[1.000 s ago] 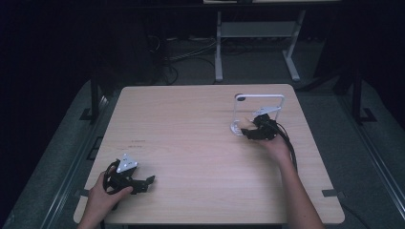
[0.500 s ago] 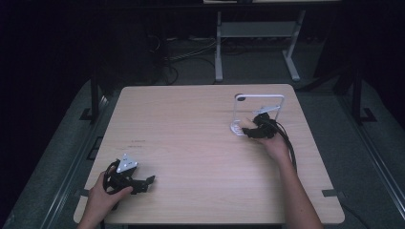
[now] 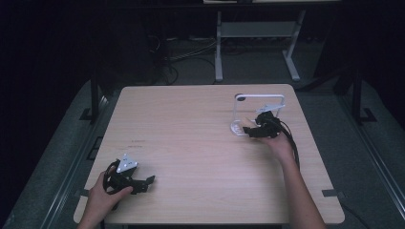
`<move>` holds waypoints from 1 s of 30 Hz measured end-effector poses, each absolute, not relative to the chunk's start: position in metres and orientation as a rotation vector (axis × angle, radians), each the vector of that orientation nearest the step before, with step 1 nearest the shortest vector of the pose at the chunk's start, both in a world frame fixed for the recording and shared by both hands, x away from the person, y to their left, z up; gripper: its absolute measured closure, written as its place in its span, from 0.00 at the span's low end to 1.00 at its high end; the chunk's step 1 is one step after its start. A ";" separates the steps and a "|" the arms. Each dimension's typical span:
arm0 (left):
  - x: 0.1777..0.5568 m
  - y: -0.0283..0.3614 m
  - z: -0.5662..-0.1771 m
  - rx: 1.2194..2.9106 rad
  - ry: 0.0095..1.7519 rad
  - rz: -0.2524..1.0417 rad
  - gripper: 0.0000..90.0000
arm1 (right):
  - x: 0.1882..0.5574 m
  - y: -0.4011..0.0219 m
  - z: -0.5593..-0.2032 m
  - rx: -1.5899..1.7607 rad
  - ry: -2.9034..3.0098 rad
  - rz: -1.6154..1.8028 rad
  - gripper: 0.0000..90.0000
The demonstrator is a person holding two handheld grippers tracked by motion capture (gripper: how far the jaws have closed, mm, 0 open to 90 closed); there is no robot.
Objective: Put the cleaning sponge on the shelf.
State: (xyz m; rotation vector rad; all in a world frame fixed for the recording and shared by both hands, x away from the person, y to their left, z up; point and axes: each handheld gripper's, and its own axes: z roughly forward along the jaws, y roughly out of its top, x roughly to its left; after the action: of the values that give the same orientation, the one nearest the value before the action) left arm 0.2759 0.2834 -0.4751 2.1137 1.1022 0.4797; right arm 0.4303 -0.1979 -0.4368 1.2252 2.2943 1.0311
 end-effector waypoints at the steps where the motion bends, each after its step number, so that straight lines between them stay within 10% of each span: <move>1: 0.276 0.283 -0.475 2.114 1.102 0.479 0.14 | 0.423 -0.198 -0.430 1.221 2.294 1.048 0.37; 10: 0.276 0.283 -0.475 2.114 1.102 0.480 0.14 | 0.398 -0.197 -0.412 1.201 2.287 1.086 0.51; 22: 0.276 0.284 -0.475 2.115 1.101 0.480 0.14 | 0.380 -0.187 -0.417 1.158 2.371 1.109 0.96; 30: 0.276 0.284 -0.475 2.117 1.101 0.480 0.14 | 0.384 -0.179 -0.434 1.156 2.447 1.056 1.00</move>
State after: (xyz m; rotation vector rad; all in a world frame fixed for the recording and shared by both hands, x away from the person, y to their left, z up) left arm 0.2758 0.2836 -0.4750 2.1167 1.1013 0.4799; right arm 0.3836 -0.1794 -0.4341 1.1565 2.4468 1.0564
